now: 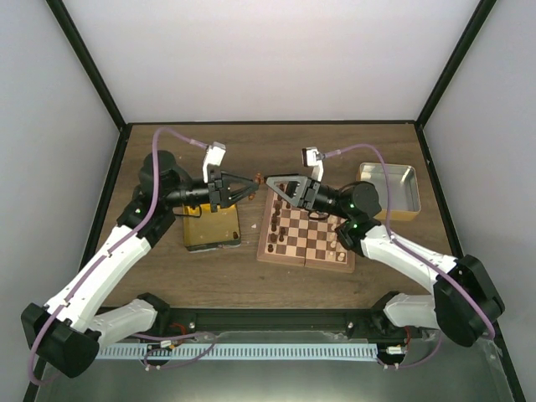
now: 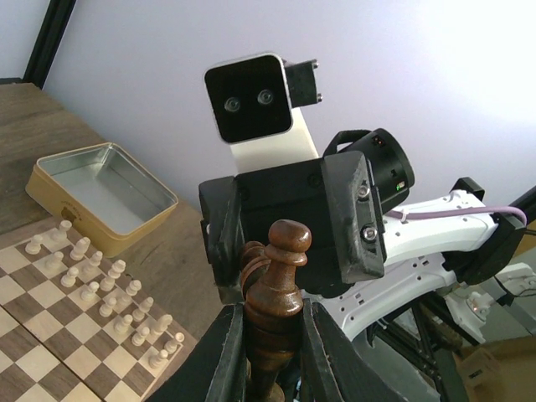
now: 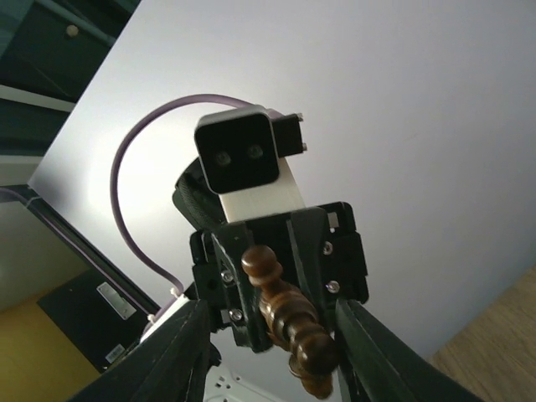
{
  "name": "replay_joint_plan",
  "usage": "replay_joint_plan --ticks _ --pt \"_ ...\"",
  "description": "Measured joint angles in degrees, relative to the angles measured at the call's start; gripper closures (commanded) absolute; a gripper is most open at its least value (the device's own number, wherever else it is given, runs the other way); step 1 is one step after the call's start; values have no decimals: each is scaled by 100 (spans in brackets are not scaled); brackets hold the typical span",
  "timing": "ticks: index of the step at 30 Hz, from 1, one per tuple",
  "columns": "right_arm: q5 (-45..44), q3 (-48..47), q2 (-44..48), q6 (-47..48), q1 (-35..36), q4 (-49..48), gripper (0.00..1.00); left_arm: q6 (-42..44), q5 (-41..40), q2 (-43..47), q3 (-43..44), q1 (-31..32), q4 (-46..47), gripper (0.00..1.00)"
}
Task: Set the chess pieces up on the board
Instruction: Pick up the chess piece from the storage box, then place the chess piece on the chessboard.
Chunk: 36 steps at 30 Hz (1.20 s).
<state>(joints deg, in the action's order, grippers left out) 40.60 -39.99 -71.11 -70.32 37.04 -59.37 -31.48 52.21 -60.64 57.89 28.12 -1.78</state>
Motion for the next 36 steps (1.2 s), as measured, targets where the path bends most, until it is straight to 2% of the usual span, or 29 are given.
replay_joint_plan --ticks 14,20,25,31,33,36 --pt "-20 -90 20 83 17 328 93 -4 -28 4 -28 0 9 87" --pt "-284 -195 164 496 20 1235 95 81 -420 94 -59 7 -98 87" --pt "-1001 -509 446 1499 20 3008 95 431 -1851 238 -61 7 -796 87" --pt "-2444 -879 551 2804 20 5414 95 562 -4758 46 -236 11 -1788 86" --pt "-2994 -879 538 3150 20 6172 96 566 -5493 -83 -431 4 -2024 87" --pt "-3576 -874 426 3508 17 6953 96 564 -6144 -321 -721 -2 -2315 88"
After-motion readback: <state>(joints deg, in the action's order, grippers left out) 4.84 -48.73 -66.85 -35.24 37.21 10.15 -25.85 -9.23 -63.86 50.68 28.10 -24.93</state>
